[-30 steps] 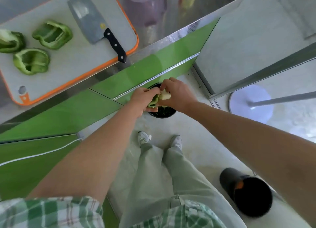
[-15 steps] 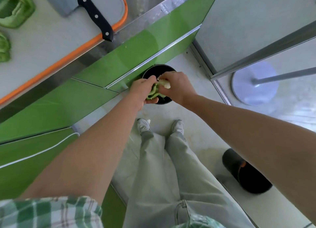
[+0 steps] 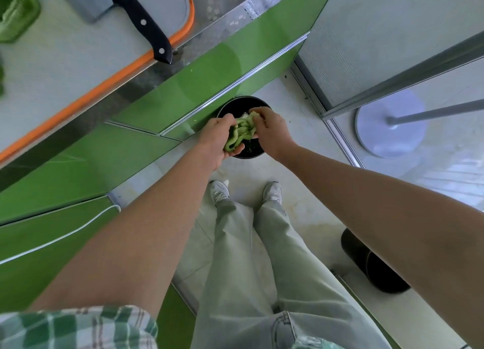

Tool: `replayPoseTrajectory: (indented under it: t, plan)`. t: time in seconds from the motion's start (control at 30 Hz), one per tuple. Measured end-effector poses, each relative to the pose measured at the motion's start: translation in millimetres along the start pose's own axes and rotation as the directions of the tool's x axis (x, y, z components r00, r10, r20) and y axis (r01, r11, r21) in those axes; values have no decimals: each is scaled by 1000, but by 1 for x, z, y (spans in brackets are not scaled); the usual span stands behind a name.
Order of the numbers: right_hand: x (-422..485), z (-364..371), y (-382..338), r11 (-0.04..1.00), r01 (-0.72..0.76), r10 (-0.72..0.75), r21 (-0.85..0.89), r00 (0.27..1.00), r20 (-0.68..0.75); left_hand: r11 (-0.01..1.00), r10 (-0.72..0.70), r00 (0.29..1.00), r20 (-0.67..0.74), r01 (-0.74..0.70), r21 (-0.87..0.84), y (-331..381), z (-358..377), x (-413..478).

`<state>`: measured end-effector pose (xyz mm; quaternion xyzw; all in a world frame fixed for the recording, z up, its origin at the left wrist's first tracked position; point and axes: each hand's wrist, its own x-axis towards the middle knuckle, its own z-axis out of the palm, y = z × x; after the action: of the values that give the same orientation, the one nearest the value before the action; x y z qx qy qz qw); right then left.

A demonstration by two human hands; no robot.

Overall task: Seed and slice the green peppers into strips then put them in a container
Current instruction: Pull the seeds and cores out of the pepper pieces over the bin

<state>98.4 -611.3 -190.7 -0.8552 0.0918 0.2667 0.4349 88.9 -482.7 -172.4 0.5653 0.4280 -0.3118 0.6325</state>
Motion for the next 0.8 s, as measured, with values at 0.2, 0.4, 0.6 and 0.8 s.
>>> replayPoseTrajectory:
  t: [0.2,0.4,0.6,0.8]
  plan:
    - [8,-6,-1,892,-245,239,379,969,63,984,101,995,-22,-97,150,0,-10,1]
    - [10,-15,3,935,-239,225,262,971,82,995,72,997,15,-73,70,1,-19,4]
    - [14,-14,-2,992,-120,117,37,989,89,999,39,999,22,-39,9,6,-18,5]
    - [10,-9,-9,956,-217,148,196,937,318,998,64,997,31,-64,-11,5,-17,7]
